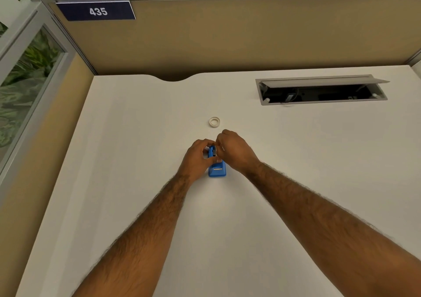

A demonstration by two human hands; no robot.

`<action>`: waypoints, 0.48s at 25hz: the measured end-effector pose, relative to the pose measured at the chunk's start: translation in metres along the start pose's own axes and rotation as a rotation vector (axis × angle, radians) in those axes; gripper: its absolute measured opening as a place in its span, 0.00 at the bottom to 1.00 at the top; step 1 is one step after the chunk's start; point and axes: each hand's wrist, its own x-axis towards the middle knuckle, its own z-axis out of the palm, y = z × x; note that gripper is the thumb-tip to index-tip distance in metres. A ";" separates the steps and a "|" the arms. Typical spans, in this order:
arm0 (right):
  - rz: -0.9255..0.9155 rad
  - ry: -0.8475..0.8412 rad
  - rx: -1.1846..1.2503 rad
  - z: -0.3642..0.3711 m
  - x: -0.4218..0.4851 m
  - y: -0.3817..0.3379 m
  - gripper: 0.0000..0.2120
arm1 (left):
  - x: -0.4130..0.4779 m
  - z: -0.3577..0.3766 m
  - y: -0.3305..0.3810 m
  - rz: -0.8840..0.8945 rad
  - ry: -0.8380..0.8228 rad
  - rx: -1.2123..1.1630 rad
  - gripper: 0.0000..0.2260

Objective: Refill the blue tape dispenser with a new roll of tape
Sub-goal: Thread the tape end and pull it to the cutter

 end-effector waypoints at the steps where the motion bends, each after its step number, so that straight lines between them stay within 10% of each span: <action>1: 0.027 -0.011 0.025 0.000 0.003 0.000 0.06 | 0.000 -0.001 0.001 -0.003 0.001 0.004 0.22; 12: 0.124 0.033 0.342 -0.004 0.006 0.010 0.08 | -0.004 -0.004 0.008 -0.016 -0.018 -0.009 0.24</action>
